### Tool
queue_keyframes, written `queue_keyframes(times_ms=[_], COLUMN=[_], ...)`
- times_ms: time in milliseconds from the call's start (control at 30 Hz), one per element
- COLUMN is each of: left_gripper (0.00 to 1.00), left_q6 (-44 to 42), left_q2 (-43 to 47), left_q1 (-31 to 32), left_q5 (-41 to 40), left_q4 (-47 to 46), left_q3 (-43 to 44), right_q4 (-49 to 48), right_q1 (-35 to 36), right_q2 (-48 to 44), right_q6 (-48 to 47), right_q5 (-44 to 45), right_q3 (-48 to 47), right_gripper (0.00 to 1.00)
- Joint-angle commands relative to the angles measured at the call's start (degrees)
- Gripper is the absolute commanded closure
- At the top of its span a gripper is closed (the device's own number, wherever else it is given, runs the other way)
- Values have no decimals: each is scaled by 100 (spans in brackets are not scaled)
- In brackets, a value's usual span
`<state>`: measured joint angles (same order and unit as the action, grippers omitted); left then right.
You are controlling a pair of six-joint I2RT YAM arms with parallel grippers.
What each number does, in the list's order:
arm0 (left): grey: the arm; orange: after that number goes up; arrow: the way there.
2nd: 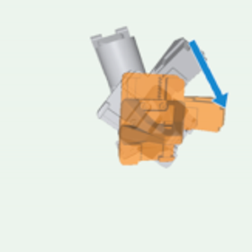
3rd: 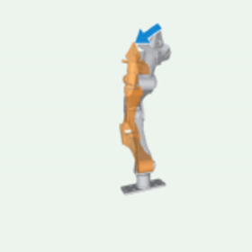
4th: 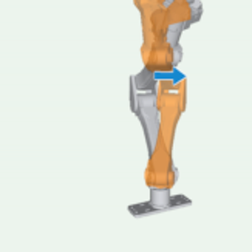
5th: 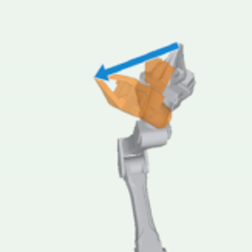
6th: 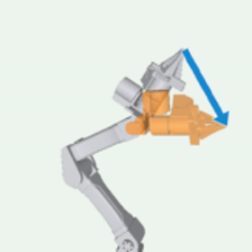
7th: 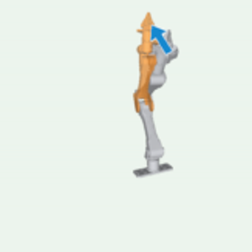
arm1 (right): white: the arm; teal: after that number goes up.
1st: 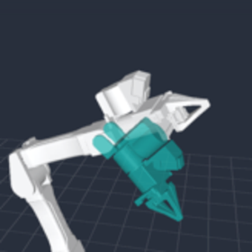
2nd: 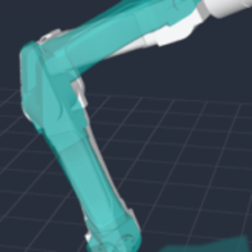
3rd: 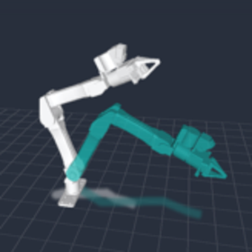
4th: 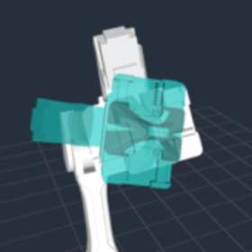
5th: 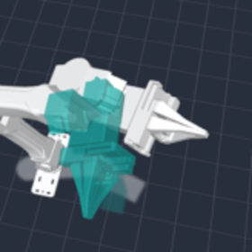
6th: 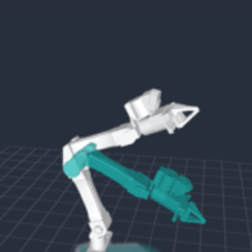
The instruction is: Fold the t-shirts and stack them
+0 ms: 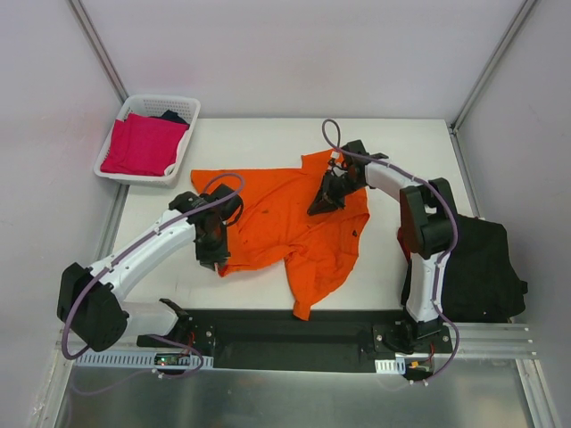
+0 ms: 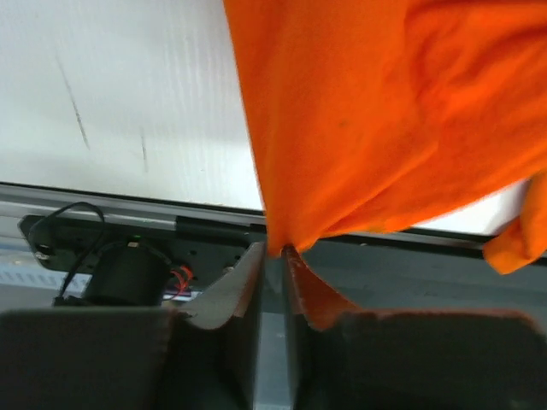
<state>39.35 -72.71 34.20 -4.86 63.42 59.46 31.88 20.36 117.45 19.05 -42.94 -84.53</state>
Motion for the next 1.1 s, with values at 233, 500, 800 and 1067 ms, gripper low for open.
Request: queue_keyframes(times_ms=[233, 500, 800, 1067], left_gripper=[19, 47, 45, 46], left_q6=[239, 231, -463, -525], left_q2=[-182, -1182, -2404, -2740], left_q1=[61, 70, 430, 694], left_q5=[-93, -165, 478, 469], left_q4=[285, -452, -1411, -1613], left_q3=[293, 505, 733, 523], right_q4=[117, 161, 178, 178], right_q1=[65, 73, 65, 56], right_q2=[112, 129, 77, 32], right_q6=[-112, -129, -191, -235], right_q5=[-153, -145, -110, -74], right_q3=[-178, -195, -108, 7], right_gripper=[86, 86, 86, 87])
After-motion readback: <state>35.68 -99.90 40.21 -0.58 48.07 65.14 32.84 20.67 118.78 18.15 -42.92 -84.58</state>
